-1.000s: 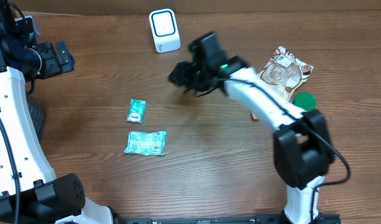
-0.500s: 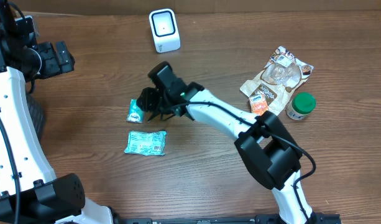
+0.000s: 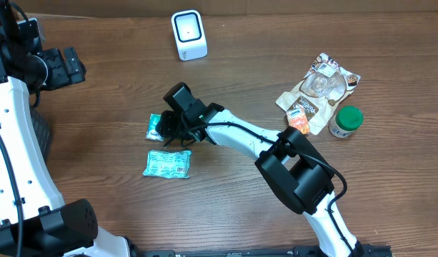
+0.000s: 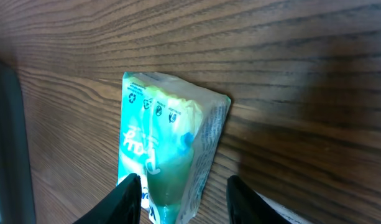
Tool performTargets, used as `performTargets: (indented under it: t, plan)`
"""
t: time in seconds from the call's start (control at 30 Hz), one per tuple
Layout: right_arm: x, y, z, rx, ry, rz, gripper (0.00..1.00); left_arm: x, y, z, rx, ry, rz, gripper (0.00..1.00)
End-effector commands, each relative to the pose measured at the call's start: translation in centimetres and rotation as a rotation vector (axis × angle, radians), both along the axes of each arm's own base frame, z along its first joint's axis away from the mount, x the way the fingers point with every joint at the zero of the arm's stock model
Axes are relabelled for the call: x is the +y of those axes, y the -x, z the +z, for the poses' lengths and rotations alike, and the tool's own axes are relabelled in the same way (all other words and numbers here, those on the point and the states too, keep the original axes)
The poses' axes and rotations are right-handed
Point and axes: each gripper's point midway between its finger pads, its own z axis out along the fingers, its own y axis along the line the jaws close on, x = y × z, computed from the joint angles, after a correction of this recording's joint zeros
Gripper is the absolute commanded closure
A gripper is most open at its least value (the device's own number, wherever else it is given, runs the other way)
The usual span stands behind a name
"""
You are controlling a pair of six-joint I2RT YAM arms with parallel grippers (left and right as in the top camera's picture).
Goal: Scan the item barcode
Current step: 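Move the right gripper to the teal tissue packet and grasp it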
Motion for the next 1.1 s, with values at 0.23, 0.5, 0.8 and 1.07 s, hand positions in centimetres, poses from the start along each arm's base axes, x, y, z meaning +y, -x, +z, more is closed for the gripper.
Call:
performTargets:
  t: [0.23, 0.5, 0.8, 1.07]
  plan:
    - [0.7, 1.4, -1.4, 0.059, 0.002, 0.012, 0.68, 0.1, 0.0, 0.4, -0.008, -0.017, -0.018, 0.0]
    - [0.8, 1.3, -1.5, 0.023, 0.03, -0.003, 0.71, 0.1, 0.0, 0.4, -0.008, -0.017, -0.018, 0.01]
    - [-0.3, 0.6, -2.0, -0.07, 0.111, 0.06, 0.96, 0.1, 0.0, 0.4, -0.008, -0.017, -0.018, 0.0]
    - [-3.5, -1.4, 2.5, -0.171, 0.133, 0.276, 0.96, 0.1, 0.0, 0.4, -0.008, -0.016, -0.018, 0.01]
